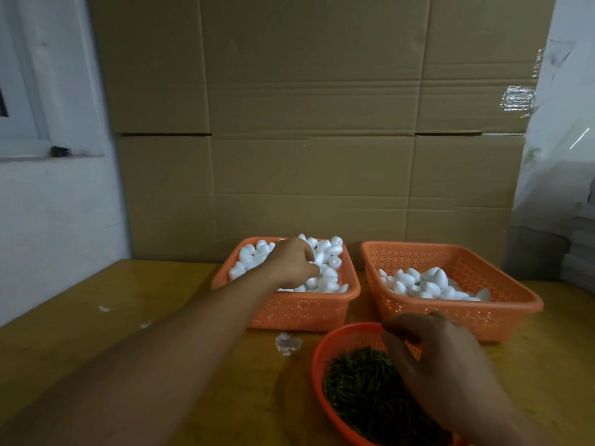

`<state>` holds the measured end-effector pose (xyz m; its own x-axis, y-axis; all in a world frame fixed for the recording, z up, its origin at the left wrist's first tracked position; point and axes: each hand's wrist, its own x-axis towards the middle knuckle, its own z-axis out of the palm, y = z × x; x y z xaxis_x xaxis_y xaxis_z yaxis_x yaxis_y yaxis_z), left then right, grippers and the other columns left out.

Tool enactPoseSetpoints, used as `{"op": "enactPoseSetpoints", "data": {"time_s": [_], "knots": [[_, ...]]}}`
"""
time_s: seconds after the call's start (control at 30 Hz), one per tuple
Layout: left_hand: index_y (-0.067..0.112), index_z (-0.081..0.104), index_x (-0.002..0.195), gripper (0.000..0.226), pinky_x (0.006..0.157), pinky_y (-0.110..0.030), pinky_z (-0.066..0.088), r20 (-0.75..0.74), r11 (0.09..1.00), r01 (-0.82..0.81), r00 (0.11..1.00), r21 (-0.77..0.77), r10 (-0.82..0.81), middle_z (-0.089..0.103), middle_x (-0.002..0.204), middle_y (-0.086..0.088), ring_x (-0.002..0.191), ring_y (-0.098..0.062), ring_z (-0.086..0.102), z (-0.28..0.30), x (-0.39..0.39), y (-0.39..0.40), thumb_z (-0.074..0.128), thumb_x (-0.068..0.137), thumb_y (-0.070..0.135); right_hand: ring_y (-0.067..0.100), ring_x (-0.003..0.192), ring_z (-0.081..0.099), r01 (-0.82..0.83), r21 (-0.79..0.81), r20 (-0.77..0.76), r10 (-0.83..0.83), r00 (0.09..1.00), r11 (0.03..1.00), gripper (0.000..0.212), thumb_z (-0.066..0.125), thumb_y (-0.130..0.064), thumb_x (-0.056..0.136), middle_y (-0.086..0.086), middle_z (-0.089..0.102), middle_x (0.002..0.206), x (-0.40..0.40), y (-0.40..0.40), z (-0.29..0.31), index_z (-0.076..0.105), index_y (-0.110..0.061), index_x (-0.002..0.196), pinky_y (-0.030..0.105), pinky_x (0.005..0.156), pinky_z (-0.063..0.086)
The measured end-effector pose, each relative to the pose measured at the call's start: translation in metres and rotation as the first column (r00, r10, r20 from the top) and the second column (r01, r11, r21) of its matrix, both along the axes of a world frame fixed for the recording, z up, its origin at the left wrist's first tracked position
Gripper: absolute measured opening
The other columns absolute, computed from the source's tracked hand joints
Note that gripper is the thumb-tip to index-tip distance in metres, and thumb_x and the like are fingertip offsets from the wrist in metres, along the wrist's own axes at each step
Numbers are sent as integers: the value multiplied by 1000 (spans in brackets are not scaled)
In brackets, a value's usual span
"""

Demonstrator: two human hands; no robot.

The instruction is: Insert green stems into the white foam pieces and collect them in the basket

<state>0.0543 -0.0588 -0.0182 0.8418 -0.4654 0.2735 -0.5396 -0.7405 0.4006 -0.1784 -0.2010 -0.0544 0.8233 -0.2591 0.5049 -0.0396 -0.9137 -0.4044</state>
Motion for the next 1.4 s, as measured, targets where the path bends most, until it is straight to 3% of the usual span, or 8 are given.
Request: {"op": "enactPoseSetpoints", "data": {"time_s": [0.2,0.37,0.53,0.87,1.03,1.13,1.2,1.4], "knots": [[1,69,80,7,78,-44,48,231,928,177,967,-329,-103,61,77,-3,70,-8,55,-4,-41,12,66,79,7,3,90,60,8,-15,-9,-8,1000,1000,21,65,-42,87,-17,64,93,0,4,-1,73,-41,107,32,81,53],[19,73,98,23,75,-24,51,291,822,296,942,-487,-167,57,92,11,76,-3,60,0,-75,25,70,80,5,3,86,60,8,-23,-4,-8,1000,1000,20,68,-38,86,-17,62,89,-1,5,-1,74,-40,105,32,77,53],[15,73,99,21,81,-19,53,344,730,386,913,-564,-218,66,104,13,103,-4,63,-5,-104,40,71,84,0,3,88,59,-2,-37,-17,2,1000,999,20,67,-38,87,-18,63,90,-1,6,0,74,-39,106,31,78,53],[27,70,113,28,74,-31,59,118,622,321,931,-715,-344,70,108,14,96,-11,69,-38,-133,55,67,88,15,2,89,56,-71,-64,-90,65,994,995,21,77,-26,83,-21,69,85,0,8,2,78,-39,98,33,79,52],[46,58,124,37,81,-24,54,115,620,343,919,-705,-378,71,106,13,96,-7,68,-42,-138,56,61,92,27,0,84,61,-124,-82,-231,103,968,989,22,74,-29,83,-18,70,88,1,7,2,75,-44,99,27,77,54],[53,50,121,32,69,-41,56,114,648,369,909,-666,-400,68,95,3,78,-21,65,-42,-143,55,50,99,31,0,83,65,-140,-77,-296,111,949,987,13,70,-34,86,-19,73,90,3,6,1,75,-39,97,27,79,56],[52,52,116,27,71,-47,55,104,668,367,911,-647,-400,66,89,1,76,-22,64,-42,-144,55,44,100,32,1,81,64,-147,-85,-335,111,936,985,11,65,-42,90,-17,71,86,4,7,0,73,-37,95,30,77,57],[30,65,111,20,70,-27,54,-11,598,337,866,-727,-501,65,87,-5,78,-15,62,-41,-147,54,51,97,28,8,104,57,-247,-186,-463,137,876,951,27,54,-58,89,-19,66,102,7,19,-1,62,-41,108,33,88,54]]}}
